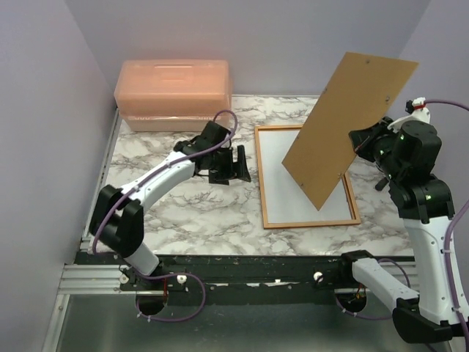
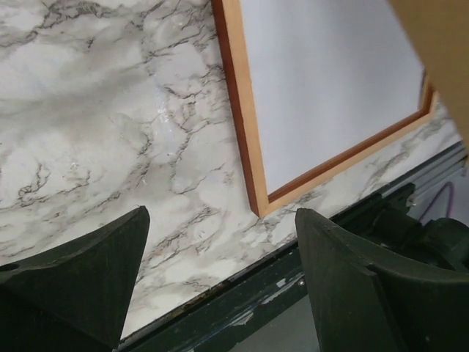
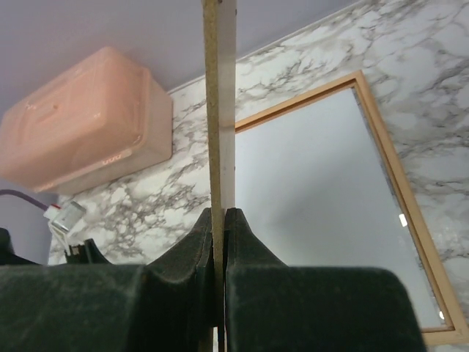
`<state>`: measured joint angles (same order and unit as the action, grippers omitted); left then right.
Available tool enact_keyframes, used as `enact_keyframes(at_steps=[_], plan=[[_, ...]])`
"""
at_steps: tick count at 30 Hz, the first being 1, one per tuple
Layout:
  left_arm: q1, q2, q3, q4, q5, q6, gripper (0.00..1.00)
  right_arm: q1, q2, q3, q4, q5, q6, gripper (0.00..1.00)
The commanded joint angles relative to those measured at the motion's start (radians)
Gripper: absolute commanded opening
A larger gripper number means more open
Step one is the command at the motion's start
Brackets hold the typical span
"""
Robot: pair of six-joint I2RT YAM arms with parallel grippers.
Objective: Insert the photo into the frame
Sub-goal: Move the photo frame to the center of the board.
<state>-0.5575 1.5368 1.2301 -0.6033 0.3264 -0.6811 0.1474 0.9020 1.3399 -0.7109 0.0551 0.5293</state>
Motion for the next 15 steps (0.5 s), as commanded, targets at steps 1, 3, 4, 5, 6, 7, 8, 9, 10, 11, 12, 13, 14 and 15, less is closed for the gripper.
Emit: enact_keyframes(at_steps=[1, 3, 4, 5, 6, 7, 8, 9, 10, 11, 12, 13, 14, 15], plan=[[-0.076, 0.133, 0.074, -0.035, -0.113, -0.033, 0.82, 0.000, -0.003, 0.047, 0.008, 0.111, -0.023, 0.00], [-0.109, 0.197, 0.115, -0.043, -0.119, -0.034, 0.77, 0.000, 0.003, 0.050, -0.002, 0.114, -0.026, 0.00], [-0.122, 0.230, 0.132, -0.043, -0.122, -0.037, 0.75, -0.001, 0.006, 0.050, -0.004, 0.114, -0.030, 0.00], [-0.138, 0.254, 0.151, -0.044, -0.126, -0.041, 0.75, 0.000, 0.007, 0.049, -0.005, 0.114, -0.031, 0.00], [-0.150, 0.282, 0.169, -0.046, -0.127, -0.043, 0.73, 0.001, 0.010, 0.050, -0.008, 0.114, -0.031, 0.00], [-0.164, 0.305, 0.190, -0.047, -0.130, -0.044, 0.72, 0.000, 0.012, 0.051, -0.010, 0.111, -0.032, 0.00], [-0.174, 0.331, 0.209, -0.052, -0.132, -0.044, 0.71, 0.000, 0.014, 0.051, -0.012, 0.109, -0.034, 0.00], [-0.186, 0.351, 0.230, -0.059, -0.139, -0.044, 0.69, 0.000, 0.016, 0.050, -0.014, 0.108, -0.034, 0.00], [-0.196, 0.375, 0.248, -0.067, -0.147, -0.044, 0.69, 0.000, 0.019, 0.051, -0.016, 0.107, -0.036, 0.00], [-0.206, 0.396, 0.270, -0.076, -0.154, -0.043, 0.68, 0.000, 0.021, 0.051, -0.018, 0.105, -0.037, 0.00], [-0.214, 0.415, 0.286, -0.084, -0.161, -0.043, 0.67, -0.001, 0.021, 0.050, -0.021, 0.103, -0.038, 0.00], [-0.222, 0.438, 0.304, -0.090, -0.165, -0.041, 0.65, 0.000, 0.023, 0.050, -0.022, 0.101, -0.038, 0.00], [-0.228, 0.457, 0.319, -0.102, -0.176, -0.041, 0.63, 0.000, 0.024, 0.050, -0.024, 0.098, -0.038, 0.00], [-0.234, 0.479, 0.333, -0.110, -0.189, -0.039, 0.59, 0.001, 0.024, 0.050, -0.024, 0.095, -0.036, 0.00]])
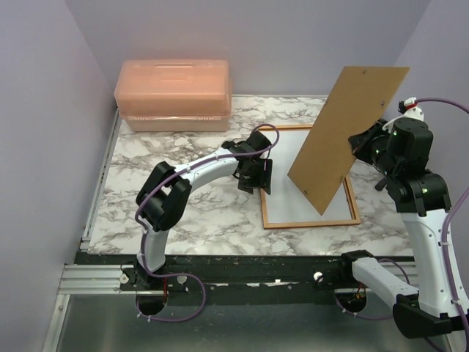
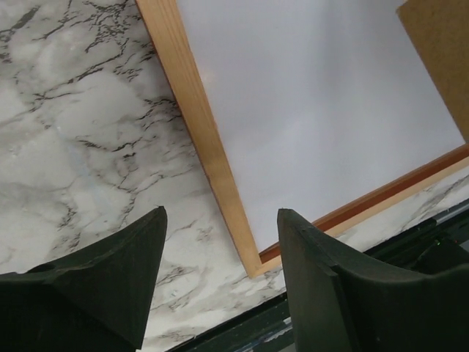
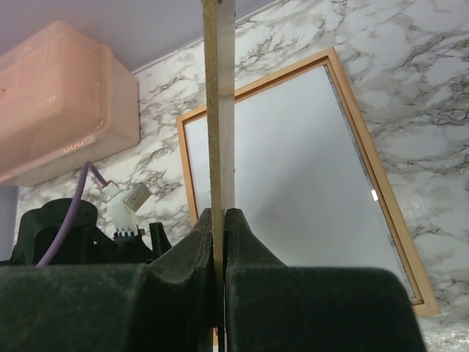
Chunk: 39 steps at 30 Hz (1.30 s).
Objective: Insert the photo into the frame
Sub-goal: Move the photo frame to the center of the board.
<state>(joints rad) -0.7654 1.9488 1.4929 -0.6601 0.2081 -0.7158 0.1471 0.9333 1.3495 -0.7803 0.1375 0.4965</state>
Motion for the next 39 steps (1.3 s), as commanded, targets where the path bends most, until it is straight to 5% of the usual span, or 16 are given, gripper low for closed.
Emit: enact_keyframes(at_steps=[1, 8, 19, 39], plan=[[-0.033, 0.085, 0.089, -0.070, -0.090, -0.001, 0.56, 0.000, -0.007, 0.040, 0.044, 0.012, -0.004, 0.00], [-0.045, 0.165, 0.107, -0.080, -0.130, 0.010, 0.46, 0.000, 0.007, 0.048, 0.041, -0.015, -0.002, 0.00], [-0.025, 0.162, 0.076, -0.109, -0.158, 0.022, 0.00, 0.000, 0.015, 0.027, 0.057, -0.078, 0.009, 0.00], [0.128, -0.266, -0.456, 0.043, -0.128, 0.021, 0.00, 0.000, 0.073, -0.082, 0.189, -0.405, 0.033, 0.00]])
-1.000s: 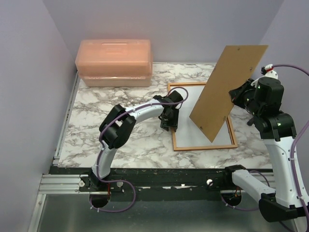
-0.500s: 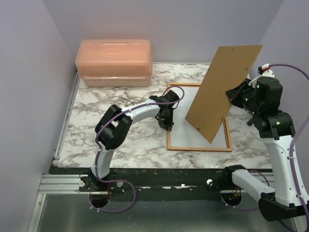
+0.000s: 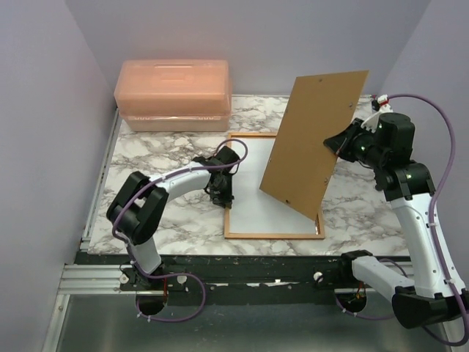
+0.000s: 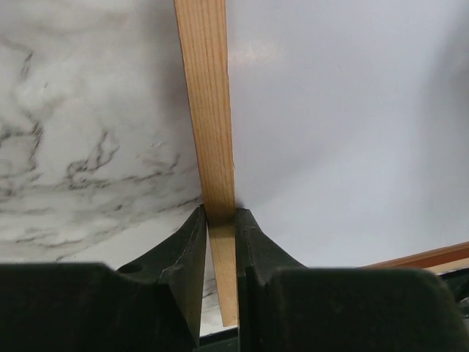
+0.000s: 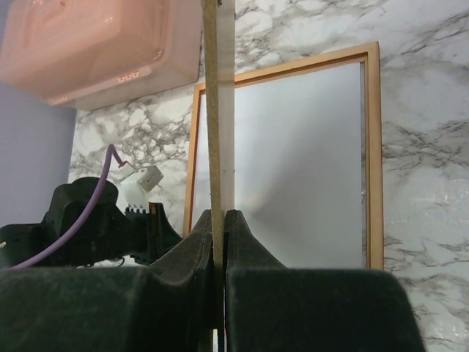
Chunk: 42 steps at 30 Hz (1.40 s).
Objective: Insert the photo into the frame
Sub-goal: Move the photo frame to the center of the board.
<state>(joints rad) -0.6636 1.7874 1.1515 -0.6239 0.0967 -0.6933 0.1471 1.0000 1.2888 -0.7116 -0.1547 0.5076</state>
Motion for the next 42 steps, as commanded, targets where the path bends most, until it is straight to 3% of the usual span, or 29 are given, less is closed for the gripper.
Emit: enact_keyframes(at_steps=[1, 12, 25, 36, 38, 41, 42], plan=[[0.032, -0.125, -0.139, 0.009, -0.017, 0.000, 0.00, 0.000, 0.009, -0.031, 0.129, -0.132, 0.024, 0.00], [0.055, -0.203, -0.156, -0.087, -0.076, 0.099, 0.00, 0.000, 0.091, -0.070, 0.166, -0.360, 0.037, 0.00], [0.056, -0.267, -0.230, -0.031, -0.036, 0.152, 0.00, 0.000, 0.140, -0.114, 0.180, -0.458, 0.035, 0.00], [0.045, -0.341, -0.330, 0.043, 0.063, 0.103, 0.00, 0.000, 0.163, -0.146, 0.225, -0.520, 0.061, 0.00], [0.045, -0.350, -0.335, 0.042, 0.058, 0.095, 0.07, 0.000, 0.164, -0.151, 0.224, -0.524, 0.062, 0.00], [0.047, -0.372, -0.321, 0.021, 0.044, 0.086, 0.52, 0.000, 0.165, -0.156, 0.221, -0.529, 0.063, 0.00], [0.047, -0.383, -0.315, 0.016, 0.041, 0.084, 0.62, 0.000, 0.164, -0.158, 0.221, -0.532, 0.063, 0.00]])
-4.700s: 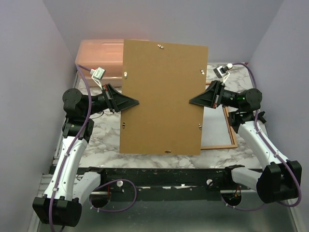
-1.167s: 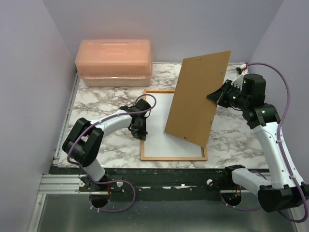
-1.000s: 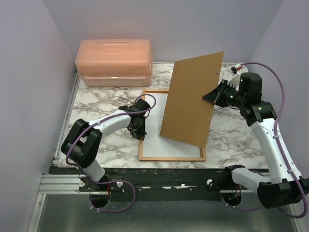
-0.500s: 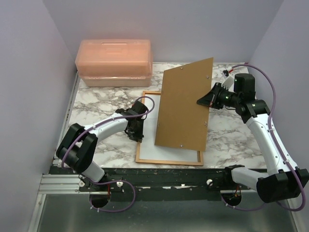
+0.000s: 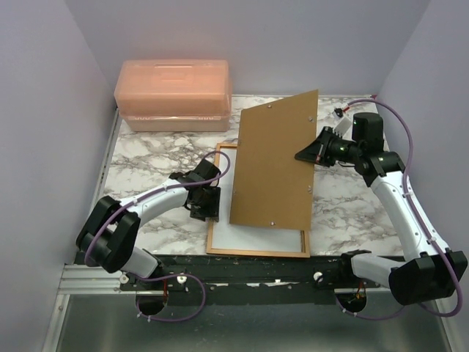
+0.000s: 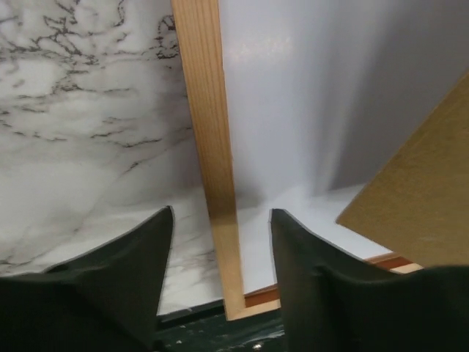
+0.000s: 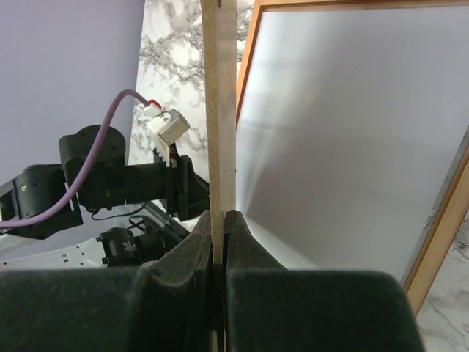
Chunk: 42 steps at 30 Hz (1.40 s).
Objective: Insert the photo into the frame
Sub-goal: Move the photo frame to the center of the board, then place the photo frame item in the photo frame.
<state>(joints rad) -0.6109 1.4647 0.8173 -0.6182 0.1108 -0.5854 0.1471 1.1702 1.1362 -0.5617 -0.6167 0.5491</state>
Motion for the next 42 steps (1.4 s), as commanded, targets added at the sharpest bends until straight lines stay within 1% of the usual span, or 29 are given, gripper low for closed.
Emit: enact_keyframes(at_steps=[1, 3, 7, 10, 15, 18, 20, 24, 29, 33, 39, 42], plan=[[-0.002, -0.072, 0.024, 0.009, 0.031, -0.024, 0.68, 0.000, -0.005, -0.010, 0.072, -0.071, 0.020, 0.00], [0.009, -0.100, 0.029, 0.012, 0.049, -0.028, 0.74, 0.000, -0.001, -0.018, 0.074, -0.078, 0.021, 0.00], [0.055, -0.157, 0.019, 0.043, 0.121, -0.029, 0.75, 0.000, 0.012, -0.040, 0.076, -0.105, 0.021, 0.00], [0.109, -0.195, -0.015, 0.077, 0.186, -0.033, 0.75, 0.001, 0.015, -0.072, 0.095, -0.124, 0.032, 0.00], [0.200, -0.240, -0.100, 0.161, 0.318, -0.048, 0.72, -0.001, 0.049, -0.122, 0.128, -0.182, 0.059, 0.00], [0.244, -0.243, -0.142, 0.197, 0.366, -0.054, 0.67, -0.004, 0.077, -0.149, 0.168, -0.221, 0.087, 0.00], [0.271, -0.238, -0.162, 0.205, 0.369, -0.051, 0.65, -0.008, 0.099, -0.165, 0.192, -0.256, 0.100, 0.00], [0.301, -0.227, -0.183, 0.200, 0.333, -0.038, 0.58, -0.011, 0.143, -0.185, 0.210, -0.298, 0.111, 0.00], [0.303, -0.188, -0.178, 0.185, 0.268, -0.017, 0.48, -0.013, 0.171, -0.204, 0.216, -0.303, 0.109, 0.00], [0.303, -0.139, -0.185, 0.242, 0.277, -0.029, 0.41, -0.014, 0.194, -0.216, 0.217, -0.302, 0.103, 0.01], [0.303, -0.065, -0.182, 0.296, 0.273, -0.039, 0.34, -0.014, 0.226, -0.219, 0.220, -0.305, 0.094, 0.00], [0.303, -0.039, -0.182, 0.309, 0.273, -0.037, 0.32, -0.014, 0.246, -0.226, 0.220, -0.305, 0.086, 0.00]])
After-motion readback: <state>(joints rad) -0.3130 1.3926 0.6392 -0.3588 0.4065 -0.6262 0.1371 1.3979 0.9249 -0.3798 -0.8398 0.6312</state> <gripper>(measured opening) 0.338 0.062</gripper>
